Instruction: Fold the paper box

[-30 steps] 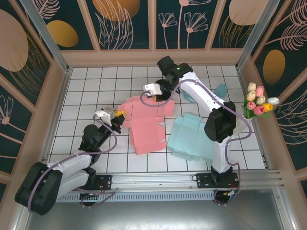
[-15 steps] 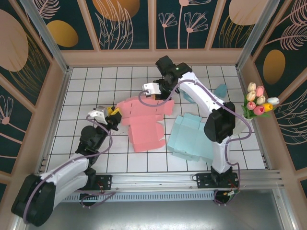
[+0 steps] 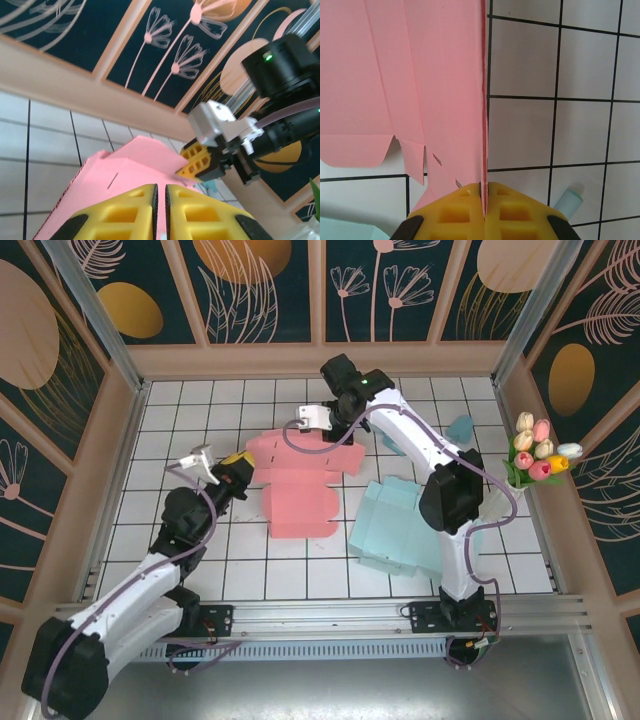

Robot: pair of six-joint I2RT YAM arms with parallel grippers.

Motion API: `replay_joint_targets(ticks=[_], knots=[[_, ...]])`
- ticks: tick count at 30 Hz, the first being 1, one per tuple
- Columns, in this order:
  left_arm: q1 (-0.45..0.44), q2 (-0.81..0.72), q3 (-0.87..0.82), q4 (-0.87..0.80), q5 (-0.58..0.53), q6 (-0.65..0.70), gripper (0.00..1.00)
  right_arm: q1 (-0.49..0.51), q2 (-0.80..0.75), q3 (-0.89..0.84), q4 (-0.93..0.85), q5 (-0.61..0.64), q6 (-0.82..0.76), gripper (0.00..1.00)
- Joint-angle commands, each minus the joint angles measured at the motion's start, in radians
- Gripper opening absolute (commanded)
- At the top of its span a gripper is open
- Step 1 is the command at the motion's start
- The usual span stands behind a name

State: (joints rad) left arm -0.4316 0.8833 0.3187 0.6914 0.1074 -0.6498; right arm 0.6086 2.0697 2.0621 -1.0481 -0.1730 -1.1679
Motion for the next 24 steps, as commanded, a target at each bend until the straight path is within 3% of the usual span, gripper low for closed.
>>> replay_joint_targets(ticks=[1,6,17,24], knots=[[-0.004,0.067,0.035,0.023,0.019,-0.047,0.12,0.008,0.008,0.025,-0.03,-0.008,0.006,0.0],[-0.002,0.152,0.07,0.001,-0.094,-0.029,0.11,0.019,-0.01,-0.012,-0.013,0.009,-0.03,0.0],[-0.002,0.227,0.13,-0.044,-0.215,0.015,0.1,0.052,-0.081,-0.141,0.103,0.079,-0.061,0.0],[-0.002,0.278,0.195,-0.061,-0.113,0.061,0.09,0.074,-0.128,-0.202,0.186,0.11,-0.056,0.0]])
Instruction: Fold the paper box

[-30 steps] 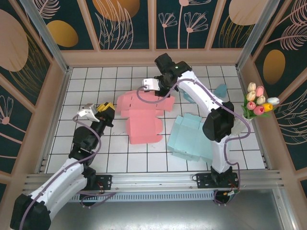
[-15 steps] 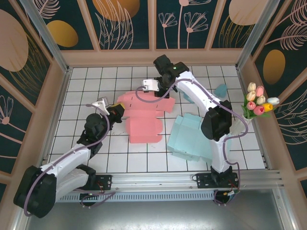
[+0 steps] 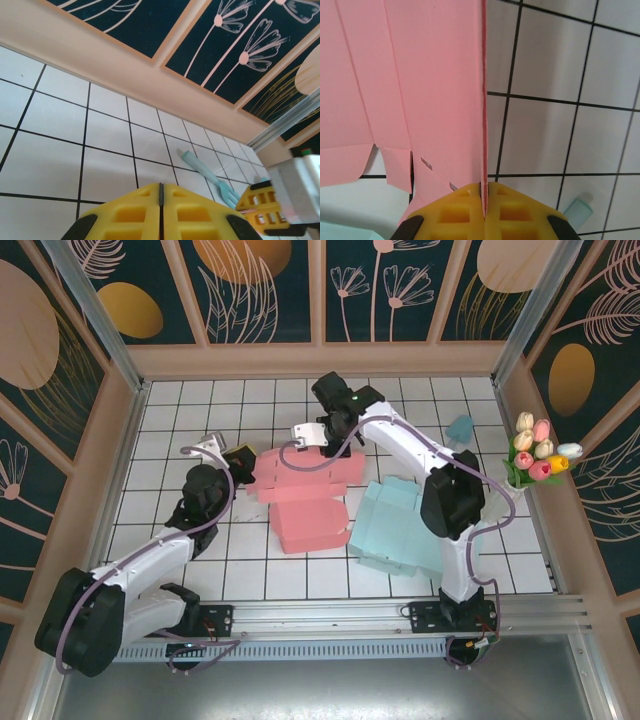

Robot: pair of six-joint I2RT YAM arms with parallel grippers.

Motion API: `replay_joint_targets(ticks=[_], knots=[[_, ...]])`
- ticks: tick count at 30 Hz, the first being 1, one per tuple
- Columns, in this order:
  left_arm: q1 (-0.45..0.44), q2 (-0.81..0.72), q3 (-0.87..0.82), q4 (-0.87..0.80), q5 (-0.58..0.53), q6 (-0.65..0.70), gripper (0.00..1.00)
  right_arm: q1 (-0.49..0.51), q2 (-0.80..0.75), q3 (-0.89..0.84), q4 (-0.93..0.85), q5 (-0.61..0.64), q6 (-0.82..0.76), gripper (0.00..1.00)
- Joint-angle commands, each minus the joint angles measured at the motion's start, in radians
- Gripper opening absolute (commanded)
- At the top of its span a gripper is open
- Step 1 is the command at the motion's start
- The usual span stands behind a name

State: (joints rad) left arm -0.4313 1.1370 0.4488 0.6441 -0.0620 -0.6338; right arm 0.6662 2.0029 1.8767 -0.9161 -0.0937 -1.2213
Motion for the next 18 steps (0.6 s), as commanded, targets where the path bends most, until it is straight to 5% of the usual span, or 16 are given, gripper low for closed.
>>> replay_joint_targets(ticks=[1,11,18], knots=[[-0.003,0.034,0.079,-0.019,0.081,0.05,0.08,0.021,-0.061,-0.016,0.06,0.04,0.005,0.0],[-0.004,0.057,0.154,-0.086,0.159,0.065,0.06,0.029,-0.062,-0.005,0.062,0.061,0.031,0.0],[-0.014,0.105,0.139,0.027,0.292,-0.034,0.02,0.025,-0.064,-0.002,0.094,0.079,0.063,0.0]])
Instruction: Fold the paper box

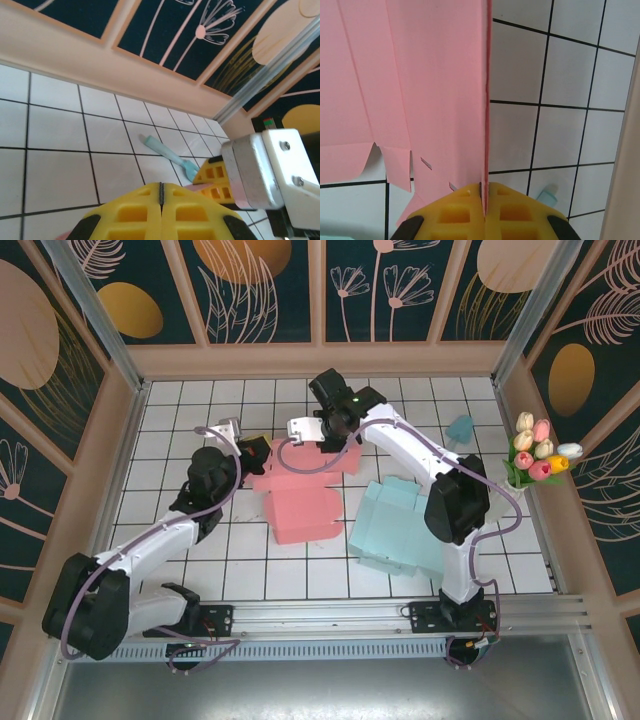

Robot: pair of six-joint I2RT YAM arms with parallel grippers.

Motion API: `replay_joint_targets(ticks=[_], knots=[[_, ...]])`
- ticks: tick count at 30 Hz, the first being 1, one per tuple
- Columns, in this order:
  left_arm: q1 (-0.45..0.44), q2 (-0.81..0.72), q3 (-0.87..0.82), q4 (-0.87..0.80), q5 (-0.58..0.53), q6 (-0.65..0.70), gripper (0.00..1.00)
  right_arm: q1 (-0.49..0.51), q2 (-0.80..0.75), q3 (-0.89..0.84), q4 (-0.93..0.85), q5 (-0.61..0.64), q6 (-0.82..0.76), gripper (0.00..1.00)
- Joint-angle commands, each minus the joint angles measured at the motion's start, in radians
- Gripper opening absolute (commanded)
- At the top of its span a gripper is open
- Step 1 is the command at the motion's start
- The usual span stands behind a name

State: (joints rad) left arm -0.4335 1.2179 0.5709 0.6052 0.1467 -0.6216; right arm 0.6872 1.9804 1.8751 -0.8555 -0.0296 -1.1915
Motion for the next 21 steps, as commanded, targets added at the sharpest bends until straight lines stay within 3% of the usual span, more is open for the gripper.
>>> replay_joint_targets(ticks=[1,11,21], knots=[[-0.02,0.034,0.022,0.072,0.09,-0.053,0.02,0.005,-0.04,0.003,0.041,0.021,0.044,0.0],[-0.071,0.124,0.077,0.076,-0.008,-0.055,0.0,0.004,-0.041,-0.006,0.064,0.0,0.054,0.0],[-0.071,-0.039,-0.088,0.04,-0.189,-0.015,0.01,-0.009,-0.037,-0.018,0.065,0.018,0.058,0.0]])
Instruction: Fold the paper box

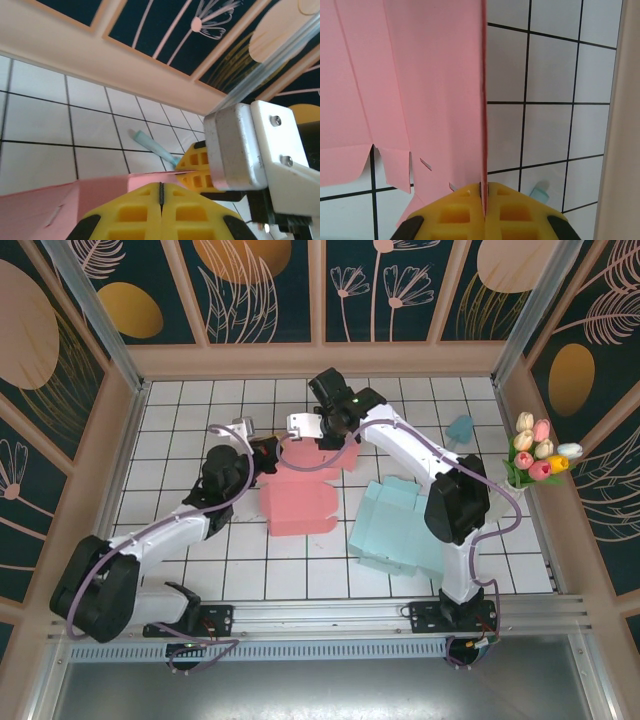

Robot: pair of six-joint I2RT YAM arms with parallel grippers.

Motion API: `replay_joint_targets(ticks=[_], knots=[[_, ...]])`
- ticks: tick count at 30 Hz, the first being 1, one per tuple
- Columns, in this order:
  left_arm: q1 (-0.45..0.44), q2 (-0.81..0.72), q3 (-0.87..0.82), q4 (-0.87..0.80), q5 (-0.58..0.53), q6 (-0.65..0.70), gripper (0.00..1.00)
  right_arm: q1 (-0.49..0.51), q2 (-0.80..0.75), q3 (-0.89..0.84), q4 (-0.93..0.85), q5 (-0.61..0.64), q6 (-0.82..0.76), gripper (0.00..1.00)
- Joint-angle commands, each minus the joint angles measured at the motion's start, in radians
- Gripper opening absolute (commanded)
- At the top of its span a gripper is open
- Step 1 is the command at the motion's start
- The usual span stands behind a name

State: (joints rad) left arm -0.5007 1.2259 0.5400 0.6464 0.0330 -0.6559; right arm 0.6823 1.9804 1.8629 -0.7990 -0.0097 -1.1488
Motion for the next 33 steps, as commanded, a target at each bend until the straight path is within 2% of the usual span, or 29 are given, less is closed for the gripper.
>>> replay_joint_targets(ticks=[1,8,13,25,33], knots=[[-0.004,-0.064,-0.083,0.002,-0.093,0.018,0.01,-0.004,-0.038,-0.005,0.007,0.0,0.015,0.0],[0.048,-0.061,-0.157,-0.013,-0.122,-0.024,0.01,-0.003,-0.041,-0.007,0.012,0.004,0.018,0.0],[0.081,-0.057,-0.199,-0.011,-0.189,-0.029,0.0,-0.003,-0.048,-0.007,0.013,0.001,0.017,0.0],[0.125,0.06,-0.224,0.052,-0.244,-0.025,0.0,-0.001,-0.061,-0.021,0.018,-0.021,0.009,0.0],[0.157,0.15,-0.208,0.112,-0.192,-0.041,0.0,0.001,-0.08,-0.044,0.025,-0.051,-0.013,0.0]])
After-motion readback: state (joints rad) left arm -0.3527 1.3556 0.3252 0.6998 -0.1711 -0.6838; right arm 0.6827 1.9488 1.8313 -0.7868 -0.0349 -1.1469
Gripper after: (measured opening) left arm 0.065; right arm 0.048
